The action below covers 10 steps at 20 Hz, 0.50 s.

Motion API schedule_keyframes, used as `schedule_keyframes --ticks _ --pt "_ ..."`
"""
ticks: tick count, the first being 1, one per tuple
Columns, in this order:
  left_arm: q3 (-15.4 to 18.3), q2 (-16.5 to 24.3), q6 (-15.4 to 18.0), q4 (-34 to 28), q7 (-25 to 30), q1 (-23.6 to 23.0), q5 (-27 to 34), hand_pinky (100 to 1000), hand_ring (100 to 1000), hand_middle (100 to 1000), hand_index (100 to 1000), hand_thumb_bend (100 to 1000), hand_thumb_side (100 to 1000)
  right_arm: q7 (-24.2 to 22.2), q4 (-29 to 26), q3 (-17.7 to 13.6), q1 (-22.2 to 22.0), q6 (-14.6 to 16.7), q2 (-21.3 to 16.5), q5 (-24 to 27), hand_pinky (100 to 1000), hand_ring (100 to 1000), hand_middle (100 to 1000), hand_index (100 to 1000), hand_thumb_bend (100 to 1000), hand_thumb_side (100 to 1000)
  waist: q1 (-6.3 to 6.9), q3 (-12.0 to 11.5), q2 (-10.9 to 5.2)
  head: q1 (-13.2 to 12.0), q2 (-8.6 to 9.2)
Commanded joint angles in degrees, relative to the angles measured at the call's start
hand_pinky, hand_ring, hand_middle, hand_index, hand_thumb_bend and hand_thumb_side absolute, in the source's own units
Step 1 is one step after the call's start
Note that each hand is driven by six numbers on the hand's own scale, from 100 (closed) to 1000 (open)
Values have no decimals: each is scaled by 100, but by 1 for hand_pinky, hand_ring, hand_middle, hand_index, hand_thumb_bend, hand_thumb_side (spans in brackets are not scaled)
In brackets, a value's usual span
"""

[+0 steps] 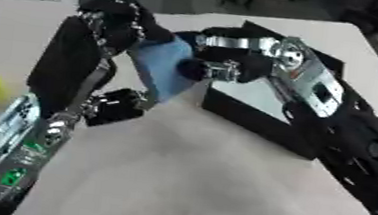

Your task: Pick up the objects with one hand, pass them to the other hand, and then place them into the box on the other side of the table.

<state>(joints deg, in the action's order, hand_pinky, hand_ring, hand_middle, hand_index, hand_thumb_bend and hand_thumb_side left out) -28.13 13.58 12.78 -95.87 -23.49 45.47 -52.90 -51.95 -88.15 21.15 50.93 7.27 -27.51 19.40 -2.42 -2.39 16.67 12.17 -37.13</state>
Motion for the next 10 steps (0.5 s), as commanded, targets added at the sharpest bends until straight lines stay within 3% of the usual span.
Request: schedule_keyframes --ticks 1,2,3,4,5,7,8,10 --pt "88 -110 -48 -165 -46 202 7 746 632 512 541 292 100 -2 199 -175 53 -150 -21 -80 1000 1000 1000 988 100 596 -57 14 -42 6 24" --pt "90 -108 -68 -164 -53 201 6 747 633 513 544 289 100 -2 240 -223 55 -188 -15 -84 1000 1000 1000 981 100 590 -55 16 -43 7 25" --pt "98 -101 -94 -161 -63 198 1 753 643 527 593 338 100 -2 314 -307 47 -259 -20 -103 1000 1000 1000 862 100 503 -50 21 -46 8 26" --pt "106 -95 -132 -160 -76 196 -15 753 643 527 593 338 100 -2 423 -437 51 -383 -16 -144 1000 1000 1000 862 100 503 -45 24 -49 14 27" --pt "107 -90 -165 -158 -85 193 -35 774 677 566 670 512 100 -2 493 -524 56 -482 -9 -175 1000 1000 1000 794 100 482 -41 28 -51 17 28" --pt "106 -77 -236 -145 -59 183 -121 776 681 570 678 529 100 -2 633 -693 57 -704 3 -231 1000 1000 1000 788 100 440 -34 37 -56 29 29" --pt "99 -70 -255 -143 -36 181 -173 800 725 619 759 657 100 7 665 -741 57 -784 10 -231 1000 1000 1000 761 100 401 -32 40 -57 31 28" --pt "90 -66 -265 -141 42 176 -300 805 734 628 774 675 100 44 692 -803 60 -927 16 -188 1000 1000 1000 758 100 396 -28 44 -58 35 21"
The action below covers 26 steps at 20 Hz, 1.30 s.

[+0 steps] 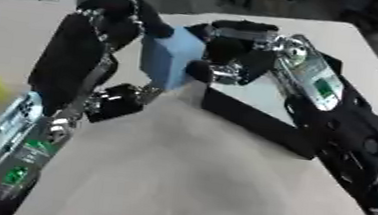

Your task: Pick up the objects with one hand, pass them to the other hand, and then place them into the box on the other side of the table.

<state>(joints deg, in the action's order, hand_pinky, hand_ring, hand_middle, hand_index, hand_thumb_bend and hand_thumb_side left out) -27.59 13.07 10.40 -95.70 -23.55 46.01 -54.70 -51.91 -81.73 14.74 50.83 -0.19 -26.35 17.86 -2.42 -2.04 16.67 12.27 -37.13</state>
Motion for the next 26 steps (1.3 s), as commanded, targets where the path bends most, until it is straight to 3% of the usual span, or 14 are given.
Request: schedule_keyframes --ticks 1,3,4,6,14,17,18,20,21,23,26 --pt "27 -12 -18 -159 87 120 -172 820 756 664 841 758 100 76 58 -183 68 -247 -99 -12 1000 1000 1000 728 100 358 -25 10 -58 25 19" --pt "22 -15 11 -166 163 116 -260 820 758 666 845 762 100 162 55 -202 71 -371 -95 37 1000 1000 1000 727 100 356 -22 9 -59 29 19" --pt "21 -9 23 -169 196 114 -307 828 774 691 890 858 100 197 47 -207 67 -420 -94 63 1000 1000 1000 711 100 338 -21 9 -59 31 18" --pt "29 -7 17 -178 234 104 -412 828 775 694 895 896 100 252 21 -213 59 -503 -99 109 1000 1000 1000 704 100 337 -21 9 -59 32 17" --pt "79 -3 -262 -143 232 70 -630 830 780 701 900 929 100 403 -13 -251 21 -735 -110 216 1000 1000 1000 699 100 343 -21 10 -62 59 33" --pt "173 114 -506 -115 211 -6 -537 832 777 700 903 879 100 555 -27 -347 -48 -768 -191 248 1000 1000 1000 699 100 338 1 21 -85 93 17" --pt "209 201 -590 -107 210 -48 -484 839 777 702 903 770 100 668 -35 -418 -78 -769 -238 237 1000 1000 1000 701 100 337 21 28 -102 135 2" --pt "262 406 -694 -163 200 -120 -299 839 777 702 903 770 100 900 -111 -489 -150 -767 -320 225 1000 1000 1000 701 100 337 50 38 -128 182 -20" --pt "320 602 -765 -196 200 -193 -185 844 776 709 903 659 100 1116 -168 -610 -221 -756 -391 203 1000 1000 1000 698 100 359 86 45 -146 275 -42" --pt "436 955 -930 -299 232 -334 74 848 779 731 894 573 128 1627 -346 -823 -357 -733 -509 75 1000 1000 1000 683 100 361 139 59 -167 401 -65" --pt "708 1603 -1405 -482 437 -646 531 862 796 766 898 523 183 2807 -752 -1175 -636 -679 -618 -629 992 1000 1000 676 100 364 210 83 -174 561 -65"
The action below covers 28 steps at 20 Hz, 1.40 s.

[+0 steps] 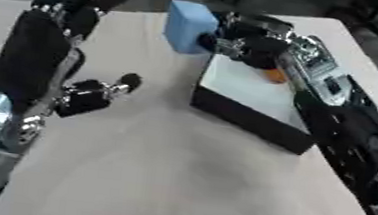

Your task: Pick up the objects with one hand, pass them to the other hand, and then place them into the box on the other side of the table.

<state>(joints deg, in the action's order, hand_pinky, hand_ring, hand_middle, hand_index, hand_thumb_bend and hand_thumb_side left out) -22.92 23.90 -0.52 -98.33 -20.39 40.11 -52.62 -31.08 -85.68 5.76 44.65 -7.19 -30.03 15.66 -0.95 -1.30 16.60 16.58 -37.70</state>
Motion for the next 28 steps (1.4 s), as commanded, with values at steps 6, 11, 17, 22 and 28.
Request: schedule_keyframes --ticks 6,11,17,22,28 --pt "953 1554 -1218 -612 374 -716 1137 862 803 782 897 515 194 1914 -670 -471 -466 -257 -390 -1826 958 1000 1000 657 100 268 107 36 -160 456 -2" --pt "1419 1935 -1565 -863 101 -1102 1427 858 794 769 886 510 184 2097 -444 -536 -718 -315 -468 -2737 938 1000 1000 647 100 223 106 27 -164 460 25" --pt "1660 2003 -1643 -1066 -203 -1305 1652 855 783 757 874 496 183 2091 -2 -543 -844 -103 -516 -3623 909 1000 1000 626 100 199 84 14 -156 392 74" --pt "1686 2019 -1656 -1159 -279 -1346 1723 855 782 755 872 490 178 1999 287 -516 -880 171 -519 -4231 921 1000 1000 722 100 177 67 7 -147 353 66" --pt "1699 2014 -1688 -1166 -313 -1325 1735 855 782 754 871 488 174 1177 377 -470 -841 899 -528 -4921 1000 1000 1000 1000 100 220 56 -2 -146 336 45"
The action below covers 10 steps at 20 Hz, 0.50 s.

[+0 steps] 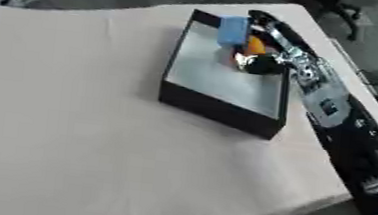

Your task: Pick up the objects with one hand, pass them to the other hand, and then place them into the box on the other side of the table.

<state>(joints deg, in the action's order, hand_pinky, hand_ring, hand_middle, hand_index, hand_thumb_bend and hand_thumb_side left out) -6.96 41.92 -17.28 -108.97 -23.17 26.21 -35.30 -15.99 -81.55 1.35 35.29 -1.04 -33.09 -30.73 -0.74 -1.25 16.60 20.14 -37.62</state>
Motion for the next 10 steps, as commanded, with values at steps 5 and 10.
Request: schedule_keyframes --ticks 5,10 --pt "109 211 -35 -100 -53 63 -1 855 782 753 872 486 174 -966 -83 -91 111 914 -227 -880 1000 1000 1000 1000 100 426 32 -4 -144 -35 26" --pt "100 207 -46 -100 -58 68 -1 855 782 752 871 482 170 -1083 -109 -127 126 1203 -209 -1037 1000 1000 1000 1000 100 431 32 -6 -144 -48 37"
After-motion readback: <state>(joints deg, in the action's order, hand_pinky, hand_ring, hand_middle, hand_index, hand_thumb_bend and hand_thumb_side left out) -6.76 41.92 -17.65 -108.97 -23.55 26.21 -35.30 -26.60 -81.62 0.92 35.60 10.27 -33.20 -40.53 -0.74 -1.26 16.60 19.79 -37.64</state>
